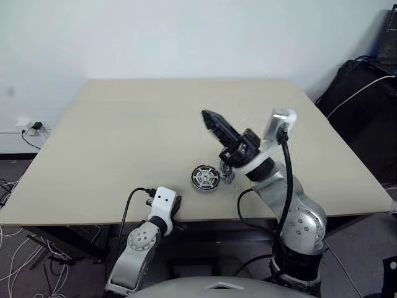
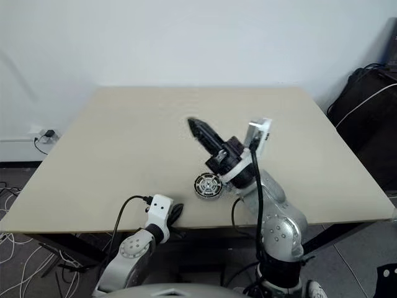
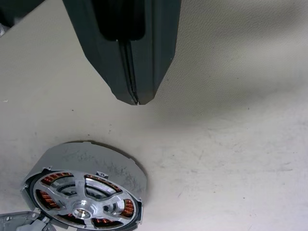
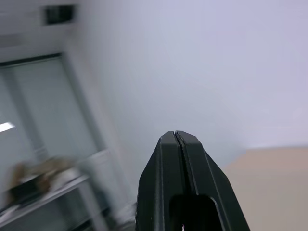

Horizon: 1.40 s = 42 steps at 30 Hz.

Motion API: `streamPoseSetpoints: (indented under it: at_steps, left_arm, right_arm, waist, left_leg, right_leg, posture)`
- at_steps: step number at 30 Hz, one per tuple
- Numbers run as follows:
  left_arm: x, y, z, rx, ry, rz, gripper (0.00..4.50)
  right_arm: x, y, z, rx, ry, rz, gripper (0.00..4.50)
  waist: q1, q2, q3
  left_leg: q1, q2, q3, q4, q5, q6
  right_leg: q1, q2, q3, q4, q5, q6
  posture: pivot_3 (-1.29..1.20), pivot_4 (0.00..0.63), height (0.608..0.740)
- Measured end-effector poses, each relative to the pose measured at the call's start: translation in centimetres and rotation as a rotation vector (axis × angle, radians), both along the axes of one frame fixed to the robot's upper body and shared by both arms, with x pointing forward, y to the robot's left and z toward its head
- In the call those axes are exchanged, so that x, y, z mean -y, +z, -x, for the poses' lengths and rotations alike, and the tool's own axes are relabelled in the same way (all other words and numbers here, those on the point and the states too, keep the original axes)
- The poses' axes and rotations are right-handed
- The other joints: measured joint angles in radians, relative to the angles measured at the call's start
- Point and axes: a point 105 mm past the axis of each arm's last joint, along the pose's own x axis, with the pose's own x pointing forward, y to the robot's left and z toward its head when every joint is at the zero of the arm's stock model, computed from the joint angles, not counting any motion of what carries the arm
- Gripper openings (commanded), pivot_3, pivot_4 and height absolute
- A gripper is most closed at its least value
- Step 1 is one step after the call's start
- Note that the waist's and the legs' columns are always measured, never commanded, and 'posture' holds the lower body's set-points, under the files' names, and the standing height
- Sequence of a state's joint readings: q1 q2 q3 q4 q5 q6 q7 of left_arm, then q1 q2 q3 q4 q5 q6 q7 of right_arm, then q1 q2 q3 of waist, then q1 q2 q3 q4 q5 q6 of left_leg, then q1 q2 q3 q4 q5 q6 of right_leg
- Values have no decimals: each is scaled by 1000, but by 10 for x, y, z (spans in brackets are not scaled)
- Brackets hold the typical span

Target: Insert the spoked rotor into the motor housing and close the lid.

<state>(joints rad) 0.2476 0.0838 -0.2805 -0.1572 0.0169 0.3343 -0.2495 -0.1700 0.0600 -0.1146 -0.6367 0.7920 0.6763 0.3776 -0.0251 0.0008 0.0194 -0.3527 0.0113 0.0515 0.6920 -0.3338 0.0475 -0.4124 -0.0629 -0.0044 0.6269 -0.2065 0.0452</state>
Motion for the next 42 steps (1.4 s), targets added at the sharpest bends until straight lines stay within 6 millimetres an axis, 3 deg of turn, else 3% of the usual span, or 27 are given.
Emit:
streamPoseSetpoints:
  at_steps: [4, 9, 13, 15, 17, 24, 27, 30, 42]
  left_arm:
    - [0, 3, -3, 13, -4, -2, 0]
    - [0, 5, -6, 23, -9, -6, 0]
    - [0, 5, -6, 24, -11, -10, 0]
    - [-1, 4, -6, 23, -12, -13, 0]
    - [-2, 4, -6, 22, -12, -17, 0]
    - [-2, 3, -5, 19, -11, -19, 0]
    - [-2, 3, -5, 19, -11, -19, 0]
    - [-2, 3, -4, 17, -11, -18, 0]
    - [-2, 2, -3, 11, -11, -18, 0]
  right_arm:
    - [37, -7, -22, -23, -309, 49, 40]
    - [80, -40, -48, -138, -666, 204, 40]
    - [113, -87, -56, -263, -876, 461, 40]
    - [125, -115, -54, -307, -913, 665, 40]
    - [130, -140, -50, -380, -912, 746, 40]
    - [136, -179, -40, -514, -889, 919, 40]
    - [126, -195, -34, -541, -758, 1023, 40]
    - [105, -207, -22, -583, -570, 1005, 40]
    - [50, -161, -11, -380, -248, 820, 40]
  waist:
    - [1, 0, 0]
    - [-1, 1, 0]
    - [2, 1, 0]
    - [1, 2, -1]
    - [0, 3, -1]
    - [-2, 4, -1]
    - [-2, 4, -1]
    - [-1, 4, -1]
    - [4, 3, -1]
  left_leg:
    - [0, 0, 0, 0, 0, 0]
    - [0, -1, 1, 0, 0, 0]
    - [0, -1, 2, 0, 0, 0]
    - [0, -1, 3, 0, 0, 1]
    - [1, 0, 3, 0, 0, 1]
    - [2, 0, 4, 0, 0, 1]
    - [2, 0, 4, 0, -1, 2]
    - [2, 1, 3, 0, -1, 2]
    - [2, 1, 3, 0, -1, 2]
  right_leg:
    - [0, 0, 0, 0, 0, 0]
    - [0, 0, 2, 0, 0, 0]
    - [-1, 0, 3, 0, 0, 0]
    - [0, 0, 3, 0, 0, -1]
    - [0, 0, 3, 0, 0, -1]
    - [1, 0, 4, 0, -1, 1]
    - [1, 0, 4, 0, 0, 0]
    - [0, 0, 4, 0, -1, 0]
    - [1, 0, 4, 0, -3, 4]
  posture:
    - [0, 0, 740]
    - [0, 0, 740]
    - [0, 0, 740]
    - [0, 0, 740]
    - [0, 0, 740]
    - [0, 0, 740]
    - [0, 0, 740]
    - [0, 0, 740]
    - [0, 0, 740]
